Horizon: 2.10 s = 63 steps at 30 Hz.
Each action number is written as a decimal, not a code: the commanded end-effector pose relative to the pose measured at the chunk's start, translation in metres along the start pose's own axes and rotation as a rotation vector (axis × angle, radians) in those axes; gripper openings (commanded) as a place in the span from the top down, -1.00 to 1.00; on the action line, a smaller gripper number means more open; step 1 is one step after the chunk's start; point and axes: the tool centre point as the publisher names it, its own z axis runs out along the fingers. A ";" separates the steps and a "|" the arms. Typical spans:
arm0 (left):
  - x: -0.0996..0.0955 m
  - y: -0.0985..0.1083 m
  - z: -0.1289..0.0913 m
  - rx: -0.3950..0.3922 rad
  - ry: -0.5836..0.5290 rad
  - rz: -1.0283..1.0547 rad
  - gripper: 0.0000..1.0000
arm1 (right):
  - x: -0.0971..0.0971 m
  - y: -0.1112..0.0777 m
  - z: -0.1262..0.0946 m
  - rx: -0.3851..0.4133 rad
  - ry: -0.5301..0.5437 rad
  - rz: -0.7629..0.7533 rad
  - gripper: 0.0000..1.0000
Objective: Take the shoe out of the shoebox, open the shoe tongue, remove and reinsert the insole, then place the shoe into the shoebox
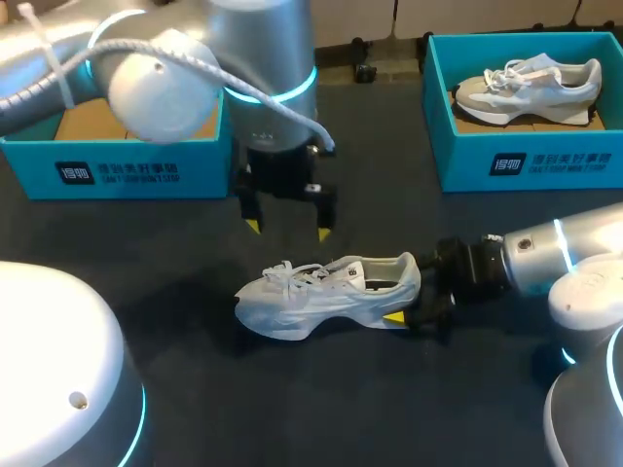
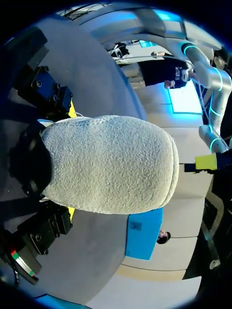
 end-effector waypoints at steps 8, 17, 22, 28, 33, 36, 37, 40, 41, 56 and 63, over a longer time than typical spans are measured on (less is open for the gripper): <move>0.036 -0.004 0.025 -0.016 -0.045 0.018 -1.00 | -0.005 -0.010 0.005 0.002 -0.002 0.000 1.00; 0.049 -0.003 0.047 -0.051 -0.044 -0.014 -1.00 | -0.005 -0.010 0.005 0.002 -0.002 0.000 1.00; 0.051 -0.004 0.050 -0.049 -0.041 -0.039 -1.00 | -0.005 -0.010 0.005 0.002 -0.002 0.000 1.00; 0.052 -0.002 0.053 -0.048 -0.055 -0.034 -1.00 | -0.005 -0.010 0.005 0.002 -0.002 0.000 1.00; 0.055 0.002 0.057 -0.050 -0.061 -0.038 -1.00 | -0.005 -0.010 0.005 0.002 -0.002 0.000 1.00; 0.057 0.002 0.059 -0.051 -0.062 -0.042 -1.00 | -0.005 -0.010 0.005 0.002 -0.002 0.000 1.00; 0.057 0.003 0.059 -0.051 -0.063 -0.043 -1.00 | -0.005 -0.010 0.005 0.002 -0.002 0.000 1.00; 0.060 0.005 0.061 -0.039 -0.074 -0.037 -1.00 | -0.005 -0.010 0.005 0.002 -0.002 0.000 1.00; 0.059 0.006 0.062 -0.041 -0.076 -0.036 -1.00 | -0.005 -0.010 0.005 0.002 -0.002 0.000 1.00; 0.069 0.008 0.067 -0.047 -0.057 -0.035 -1.00 | -0.005 -0.010 0.005 0.002 -0.002 0.000 1.00; 0.075 0.004 0.075 -0.038 -0.064 -0.065 -1.00 | -0.005 -0.010 0.005 0.002 -0.002 0.000 1.00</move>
